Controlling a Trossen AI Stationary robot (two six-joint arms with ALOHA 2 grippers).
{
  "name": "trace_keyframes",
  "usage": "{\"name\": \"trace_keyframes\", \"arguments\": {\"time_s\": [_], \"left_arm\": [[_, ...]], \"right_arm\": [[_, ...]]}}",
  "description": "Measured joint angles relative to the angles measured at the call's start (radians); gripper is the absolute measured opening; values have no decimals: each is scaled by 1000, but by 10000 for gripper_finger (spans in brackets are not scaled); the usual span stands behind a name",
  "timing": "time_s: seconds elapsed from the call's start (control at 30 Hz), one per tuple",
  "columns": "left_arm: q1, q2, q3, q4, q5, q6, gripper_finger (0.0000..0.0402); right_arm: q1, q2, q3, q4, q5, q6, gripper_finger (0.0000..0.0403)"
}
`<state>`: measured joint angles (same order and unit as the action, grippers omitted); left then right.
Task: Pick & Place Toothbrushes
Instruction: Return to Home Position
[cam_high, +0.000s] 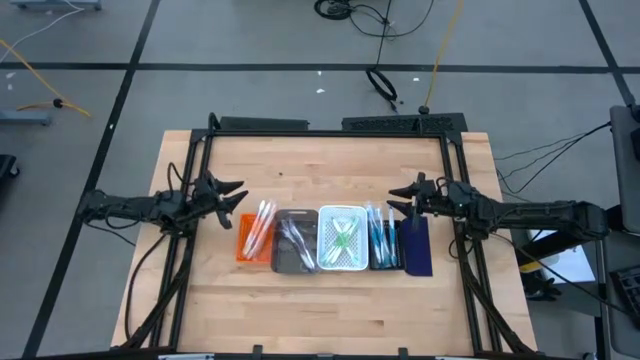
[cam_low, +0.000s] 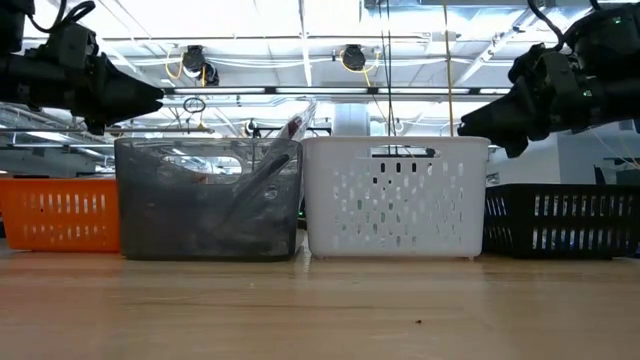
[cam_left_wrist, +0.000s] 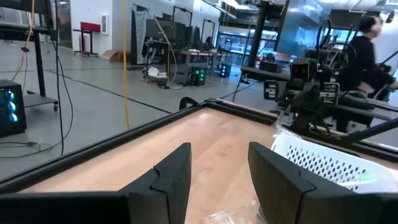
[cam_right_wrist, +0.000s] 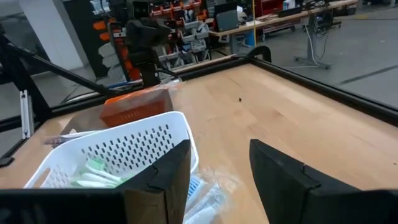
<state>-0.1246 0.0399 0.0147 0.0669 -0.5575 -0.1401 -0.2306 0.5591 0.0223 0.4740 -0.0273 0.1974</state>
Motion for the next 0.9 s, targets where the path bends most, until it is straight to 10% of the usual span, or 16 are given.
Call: {"name": "trace_keyframes", "arguments": {"time_s": [0.57, 0.9], "left_arm": [[0, 0, -2, 17, 6, 6, 159], [0, 0, -2, 18, 8, 6, 159]], "right_arm": [[195, -556, -8, -166, 26, 0, 155], [185, -555, -8, -74, 27, 0, 155]]}}
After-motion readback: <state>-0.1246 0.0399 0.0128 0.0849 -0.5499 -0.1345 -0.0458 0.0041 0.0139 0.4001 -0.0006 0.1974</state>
